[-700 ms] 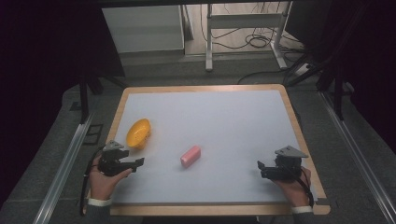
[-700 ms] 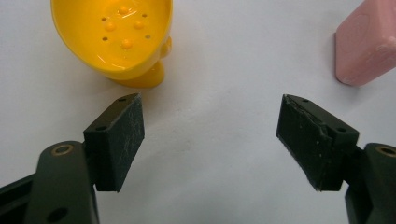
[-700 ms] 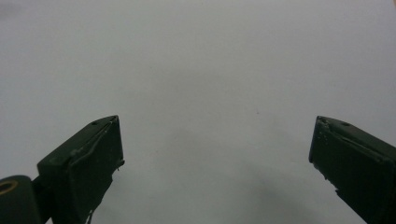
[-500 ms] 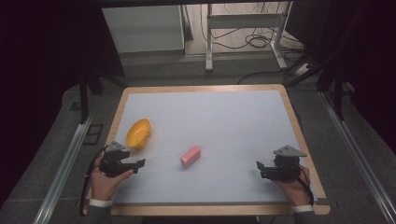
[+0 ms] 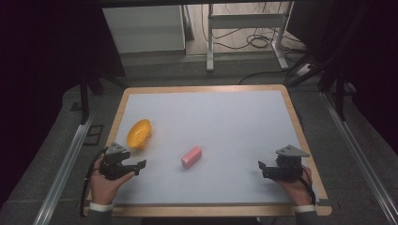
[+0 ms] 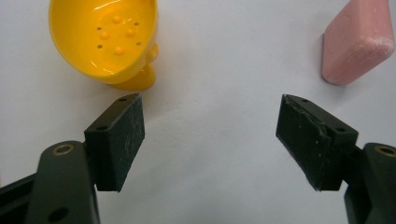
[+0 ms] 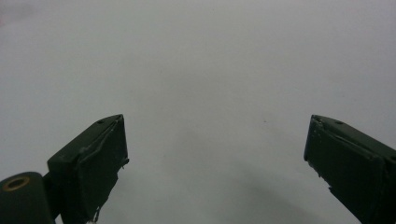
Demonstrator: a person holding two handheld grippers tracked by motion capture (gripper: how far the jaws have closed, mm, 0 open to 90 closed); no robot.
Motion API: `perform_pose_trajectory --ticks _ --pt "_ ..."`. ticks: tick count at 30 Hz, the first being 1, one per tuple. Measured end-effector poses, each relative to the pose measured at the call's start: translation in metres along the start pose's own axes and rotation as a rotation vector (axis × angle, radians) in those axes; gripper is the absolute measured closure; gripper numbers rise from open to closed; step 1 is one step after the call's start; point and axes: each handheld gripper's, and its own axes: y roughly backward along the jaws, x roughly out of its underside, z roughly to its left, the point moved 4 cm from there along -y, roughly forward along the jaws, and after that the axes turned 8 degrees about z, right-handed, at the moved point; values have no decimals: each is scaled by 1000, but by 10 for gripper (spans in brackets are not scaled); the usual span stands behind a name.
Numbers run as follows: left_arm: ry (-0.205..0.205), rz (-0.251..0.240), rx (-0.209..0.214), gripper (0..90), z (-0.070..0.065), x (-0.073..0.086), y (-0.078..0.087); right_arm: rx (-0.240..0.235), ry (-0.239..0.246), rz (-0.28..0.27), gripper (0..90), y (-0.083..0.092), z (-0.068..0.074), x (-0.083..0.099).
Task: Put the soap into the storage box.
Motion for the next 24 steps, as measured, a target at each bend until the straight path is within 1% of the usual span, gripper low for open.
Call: perform_pose_trajectory --ticks 2,8,12,13,16,19,20,21,23,24 --pt "4 0 3 241 0 -1 0 1 -5 -1 60 1 -2 0" --pt "-4 5 2 240 -3 -5 2 12 -14 -6 61 4 -5 1" --pt "-3 3 1 239 -6 -8 4 13 -3 -5 64 5 -6 1" --pt "3 -4 9 238 -8 -11 6 15 0 -8 64 6 -7 1" --pt "3 -5 12 233 -10 -14 7 16 -5 -10 65 6 -8 2" --pt "-6 -8 19 229 -15 -23 10 19 2 -12 65 7 -9 2" --pt "-6 -8 19 229 -15 -23 10 19 2 -12 65 7 -9 2" --pt "-18 -6 17 229 -17 -27 12 21 5 -11 65 7 -9 3" --pt "-23 -5 16 229 -18 -29 12 22 5 -10 65 7 -9 3" --pt "-31 -6 19 229 -20 -33 13 22 4 -11 65 7 -9 3"
